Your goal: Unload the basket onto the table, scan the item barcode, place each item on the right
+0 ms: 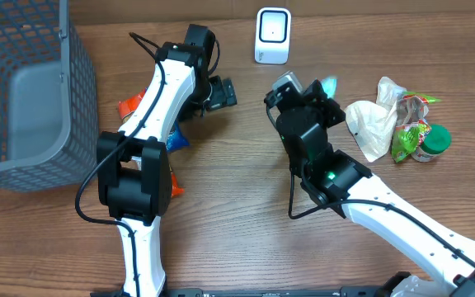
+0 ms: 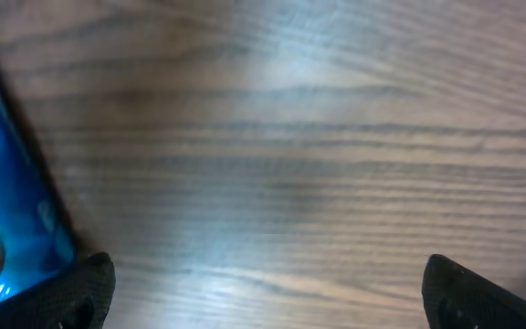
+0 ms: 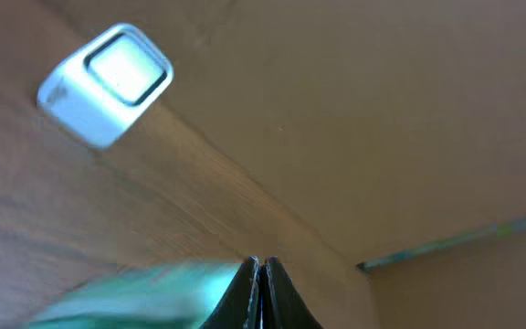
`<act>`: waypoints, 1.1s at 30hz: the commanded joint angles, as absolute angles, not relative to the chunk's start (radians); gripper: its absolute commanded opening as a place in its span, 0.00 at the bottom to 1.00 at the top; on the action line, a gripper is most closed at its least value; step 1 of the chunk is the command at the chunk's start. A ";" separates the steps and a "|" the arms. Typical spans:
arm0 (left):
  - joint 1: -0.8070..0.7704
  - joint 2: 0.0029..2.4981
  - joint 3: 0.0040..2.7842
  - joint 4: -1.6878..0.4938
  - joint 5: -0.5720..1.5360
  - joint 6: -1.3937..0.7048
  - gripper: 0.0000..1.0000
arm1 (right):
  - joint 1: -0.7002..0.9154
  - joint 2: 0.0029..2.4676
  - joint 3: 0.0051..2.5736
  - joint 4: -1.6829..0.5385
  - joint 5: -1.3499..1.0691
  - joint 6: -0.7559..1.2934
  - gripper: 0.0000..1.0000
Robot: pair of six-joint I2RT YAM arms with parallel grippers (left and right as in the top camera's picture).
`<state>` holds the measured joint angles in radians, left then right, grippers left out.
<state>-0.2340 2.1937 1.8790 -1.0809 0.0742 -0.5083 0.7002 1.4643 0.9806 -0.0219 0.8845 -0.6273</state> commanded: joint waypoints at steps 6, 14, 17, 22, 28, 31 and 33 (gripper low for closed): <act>-0.237 2.187 1.893 -1.061 0.070 -0.501 1.00 | 0.709 1.589 1.000 -0.150 0.814 -0.651 0.04; -0.237 2.187 1.893 -1.061 0.070 -0.501 1.00 | 0.668 1.533 1.006 -0.140 0.865 -0.094 0.04; -0.237 2.187 1.893 -1.061 0.070 -0.501 1.00 | 0.589 1.456 1.008 -0.232 0.702 0.064 0.04; -0.237 2.187 1.893 -1.061 0.070 -0.501 1.00 | 0.339 1.398 1.008 -0.418 0.171 0.254 0.29; -0.237 2.187 1.893 -1.061 0.070 -0.501 1.00 | 0.091 1.456 0.999 -0.521 -0.326 0.368 0.71; -0.237 2.187 1.893 -1.061 0.070 -0.501 1.00 | 0.054 1.512 0.978 -0.510 -0.407 0.368 0.71; -0.237 2.187 1.893 -1.061 0.070 -0.501 1.00 | 0.055 1.559 0.965 -0.493 -0.405 0.371 0.71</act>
<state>-0.2340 2.1937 1.8790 -1.0618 0.0742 -0.5083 0.0517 1.5105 0.9867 -0.5034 -0.2447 0.3313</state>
